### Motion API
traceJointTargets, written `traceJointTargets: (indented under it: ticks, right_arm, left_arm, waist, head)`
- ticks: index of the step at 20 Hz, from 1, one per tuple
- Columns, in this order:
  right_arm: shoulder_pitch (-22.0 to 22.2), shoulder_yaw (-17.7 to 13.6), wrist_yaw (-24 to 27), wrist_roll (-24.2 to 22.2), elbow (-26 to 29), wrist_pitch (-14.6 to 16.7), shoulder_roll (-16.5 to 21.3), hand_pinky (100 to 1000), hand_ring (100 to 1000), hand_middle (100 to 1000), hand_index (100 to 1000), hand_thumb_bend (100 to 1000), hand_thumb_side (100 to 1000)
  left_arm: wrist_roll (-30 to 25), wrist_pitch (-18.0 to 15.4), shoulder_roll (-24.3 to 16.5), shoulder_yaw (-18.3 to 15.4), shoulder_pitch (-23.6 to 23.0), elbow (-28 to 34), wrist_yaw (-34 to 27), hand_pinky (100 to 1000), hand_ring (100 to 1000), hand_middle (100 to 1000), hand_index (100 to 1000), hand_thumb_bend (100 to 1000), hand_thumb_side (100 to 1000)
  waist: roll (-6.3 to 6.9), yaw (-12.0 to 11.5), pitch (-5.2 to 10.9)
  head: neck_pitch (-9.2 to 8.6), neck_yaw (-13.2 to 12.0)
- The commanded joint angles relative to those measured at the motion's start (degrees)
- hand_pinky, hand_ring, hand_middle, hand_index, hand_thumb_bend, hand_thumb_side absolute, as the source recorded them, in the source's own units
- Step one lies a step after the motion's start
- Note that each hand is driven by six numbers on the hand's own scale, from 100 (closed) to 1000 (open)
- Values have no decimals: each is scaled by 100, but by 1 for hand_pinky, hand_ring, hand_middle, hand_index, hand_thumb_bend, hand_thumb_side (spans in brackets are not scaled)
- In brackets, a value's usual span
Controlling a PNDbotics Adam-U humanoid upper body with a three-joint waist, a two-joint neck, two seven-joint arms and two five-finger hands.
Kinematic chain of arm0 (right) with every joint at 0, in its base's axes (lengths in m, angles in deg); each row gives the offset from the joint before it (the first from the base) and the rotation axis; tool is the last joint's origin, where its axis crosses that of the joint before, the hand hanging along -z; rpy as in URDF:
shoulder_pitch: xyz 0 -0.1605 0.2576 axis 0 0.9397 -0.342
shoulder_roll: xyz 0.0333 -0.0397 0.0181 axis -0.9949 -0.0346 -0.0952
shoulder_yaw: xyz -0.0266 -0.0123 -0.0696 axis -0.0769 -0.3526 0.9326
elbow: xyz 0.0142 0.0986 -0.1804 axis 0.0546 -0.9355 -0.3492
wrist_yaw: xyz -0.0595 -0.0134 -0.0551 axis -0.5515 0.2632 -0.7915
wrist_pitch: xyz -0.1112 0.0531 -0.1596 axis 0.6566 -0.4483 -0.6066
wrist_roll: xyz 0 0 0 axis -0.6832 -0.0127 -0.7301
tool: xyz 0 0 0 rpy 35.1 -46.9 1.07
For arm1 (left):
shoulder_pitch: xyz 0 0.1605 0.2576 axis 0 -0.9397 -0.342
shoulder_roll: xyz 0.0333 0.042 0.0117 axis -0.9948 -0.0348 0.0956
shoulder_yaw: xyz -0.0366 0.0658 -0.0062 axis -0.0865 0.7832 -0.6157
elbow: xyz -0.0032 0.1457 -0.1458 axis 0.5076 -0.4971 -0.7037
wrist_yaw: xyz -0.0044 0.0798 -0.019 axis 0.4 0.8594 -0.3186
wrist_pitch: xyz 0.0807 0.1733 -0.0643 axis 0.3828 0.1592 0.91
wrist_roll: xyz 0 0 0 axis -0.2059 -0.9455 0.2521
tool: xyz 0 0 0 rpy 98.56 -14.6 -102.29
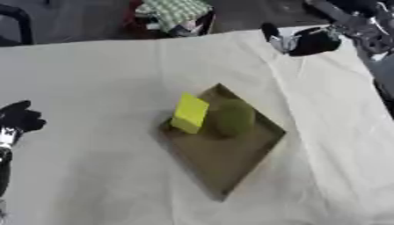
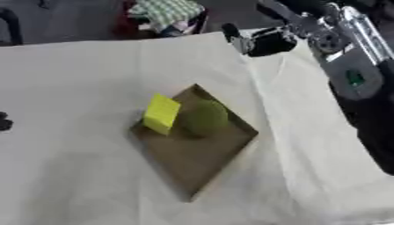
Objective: Pick up objects on the table and place them in the box.
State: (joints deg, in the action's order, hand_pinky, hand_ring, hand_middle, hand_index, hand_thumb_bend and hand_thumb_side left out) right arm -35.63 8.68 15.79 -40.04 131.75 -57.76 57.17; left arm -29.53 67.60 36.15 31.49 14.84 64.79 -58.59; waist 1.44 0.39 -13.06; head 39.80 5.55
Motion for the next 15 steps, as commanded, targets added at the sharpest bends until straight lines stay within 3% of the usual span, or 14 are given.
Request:
traceJointTargets:
  ticks: [1, 7, 15]
  right_arm:
    - [112, -331, 267, 251, 239, -156, 33, 779, 816, 874, 972, 100, 261]
    - [525, -649, 732, 453, 395, -313, -61, 755, 792, 850, 960, 100, 322]
    - [937, -1091, 906, 779, 438, -489, 87, 741, 780, 838, 956, 100, 369]
  left_arm:
    - [13, -11, -127, -60, 39, 73, 24, 725, 643, 611, 807, 251, 796]
    - [15, -27, -119, -76, 35, 90, 16, 730, 644, 611, 807, 243, 792]
    - [200, -27, -150, -227, 18, 111, 4, 724, 641, 610, 805, 195, 791]
  waist:
    - [7, 14, 79]
    - [29, 43, 78]
    - [43, 83, 94]
  head:
    - [10, -36]
    - [-26, -68]
    - [-33, -75]
